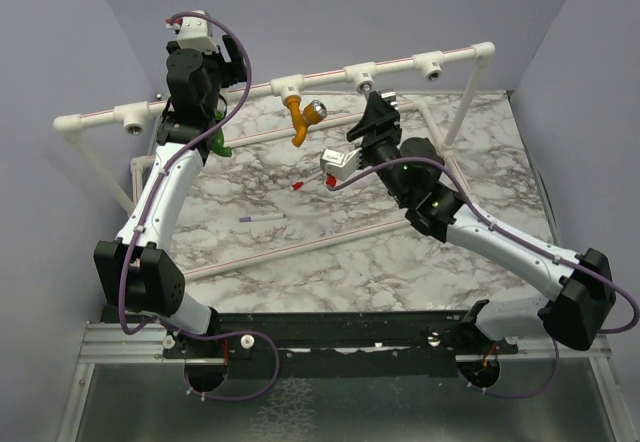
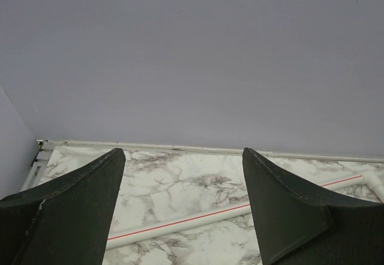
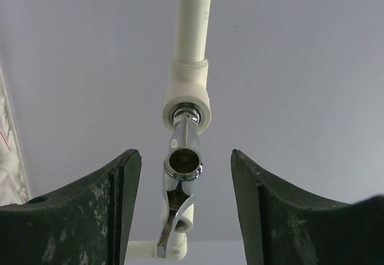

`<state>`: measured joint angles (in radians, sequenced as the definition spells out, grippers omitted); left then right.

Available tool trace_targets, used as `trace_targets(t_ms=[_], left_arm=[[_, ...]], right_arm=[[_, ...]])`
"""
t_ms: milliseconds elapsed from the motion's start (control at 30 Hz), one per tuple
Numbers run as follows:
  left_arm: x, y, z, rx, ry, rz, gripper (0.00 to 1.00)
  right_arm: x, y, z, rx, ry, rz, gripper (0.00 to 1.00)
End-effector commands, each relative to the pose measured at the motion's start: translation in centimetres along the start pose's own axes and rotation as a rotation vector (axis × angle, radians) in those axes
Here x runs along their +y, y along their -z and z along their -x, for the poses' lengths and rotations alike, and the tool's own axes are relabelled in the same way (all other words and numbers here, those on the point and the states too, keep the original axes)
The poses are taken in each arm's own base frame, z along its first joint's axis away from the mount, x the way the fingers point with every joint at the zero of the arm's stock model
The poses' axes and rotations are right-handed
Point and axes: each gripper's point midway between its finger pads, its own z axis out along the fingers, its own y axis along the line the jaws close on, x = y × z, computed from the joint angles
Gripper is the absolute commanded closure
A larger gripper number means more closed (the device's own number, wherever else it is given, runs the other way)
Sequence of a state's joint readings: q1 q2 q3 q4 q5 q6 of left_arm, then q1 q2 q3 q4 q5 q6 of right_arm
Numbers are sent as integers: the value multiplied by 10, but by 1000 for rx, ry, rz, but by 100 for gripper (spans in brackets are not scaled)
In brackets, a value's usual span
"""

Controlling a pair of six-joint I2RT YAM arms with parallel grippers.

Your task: Install the water faucets

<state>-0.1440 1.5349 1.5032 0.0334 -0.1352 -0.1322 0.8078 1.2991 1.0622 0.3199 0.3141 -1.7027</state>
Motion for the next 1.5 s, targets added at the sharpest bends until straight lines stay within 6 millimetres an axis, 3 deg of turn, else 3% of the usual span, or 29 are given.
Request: trace_targets(t_ms=[0,533,733,833,967,1167,1467], left_arm=[[29,11,-156,457,-73,63,20],[28,11,-156,459,-71,60,20],[28,11,-156,458,-70,59,20],[28,11,-156,459,-70,60,20],[27,11,-156,457,-68,58,20],[28,11,-155,457,-70,61,20],[27,11,-156,460,-69,58,20]], right_arm=[[-23,-7,-14,94,66,-59,37],[-18,-24,-25,178,-2,-72,54],[-13,-22,-26,180,-44,-66,78],[-13,-21,-27,180,-100,-84,85],[-8,-22,-25,166,-216,-89,99],[-11,-25,-22,146,-468,-145,100],[-21,-17,-25,136,-1085,-317,99]])
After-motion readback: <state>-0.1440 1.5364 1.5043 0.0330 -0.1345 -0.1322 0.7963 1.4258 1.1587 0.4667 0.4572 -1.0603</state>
